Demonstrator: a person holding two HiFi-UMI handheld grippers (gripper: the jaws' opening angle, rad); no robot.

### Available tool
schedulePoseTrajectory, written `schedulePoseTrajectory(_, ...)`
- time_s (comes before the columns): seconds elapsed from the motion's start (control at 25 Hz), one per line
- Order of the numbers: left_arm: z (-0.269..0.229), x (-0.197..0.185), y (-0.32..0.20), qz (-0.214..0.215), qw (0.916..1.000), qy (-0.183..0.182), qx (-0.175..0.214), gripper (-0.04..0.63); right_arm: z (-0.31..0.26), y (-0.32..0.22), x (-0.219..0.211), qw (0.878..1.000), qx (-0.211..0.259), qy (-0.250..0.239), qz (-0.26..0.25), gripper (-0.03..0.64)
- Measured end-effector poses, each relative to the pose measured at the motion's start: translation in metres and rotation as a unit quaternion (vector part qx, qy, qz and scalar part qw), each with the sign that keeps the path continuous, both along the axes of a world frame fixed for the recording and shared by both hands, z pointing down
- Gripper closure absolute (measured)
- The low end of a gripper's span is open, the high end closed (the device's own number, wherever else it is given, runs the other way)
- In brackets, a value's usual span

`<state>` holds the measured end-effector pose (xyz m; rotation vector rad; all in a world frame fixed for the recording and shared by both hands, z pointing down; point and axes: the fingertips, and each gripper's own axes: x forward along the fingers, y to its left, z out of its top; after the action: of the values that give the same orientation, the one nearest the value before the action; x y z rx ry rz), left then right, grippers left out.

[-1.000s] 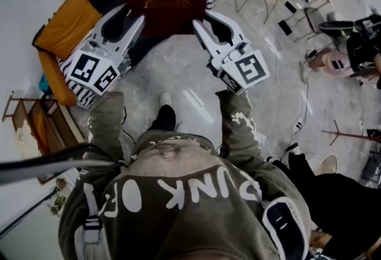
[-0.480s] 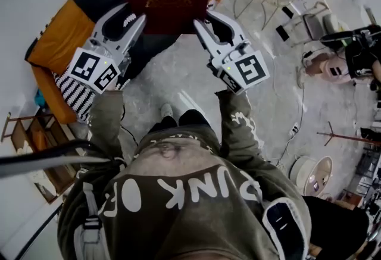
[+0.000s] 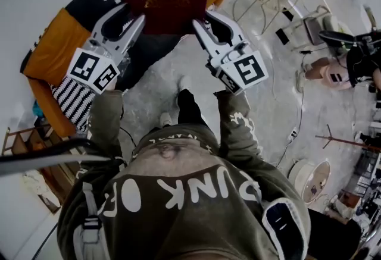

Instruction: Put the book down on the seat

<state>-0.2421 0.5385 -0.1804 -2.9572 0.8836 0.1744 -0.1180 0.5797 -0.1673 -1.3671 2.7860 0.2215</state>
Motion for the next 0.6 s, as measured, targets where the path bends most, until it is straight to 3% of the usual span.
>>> schedulePoseTrajectory(0.6,0.010,0.108,-0.192,-0.038,0.9986,-0.024,-0.028,0.433,0.013,-0.202,0.109,0.999,-0.021,-0.028,-0.034,0.509)
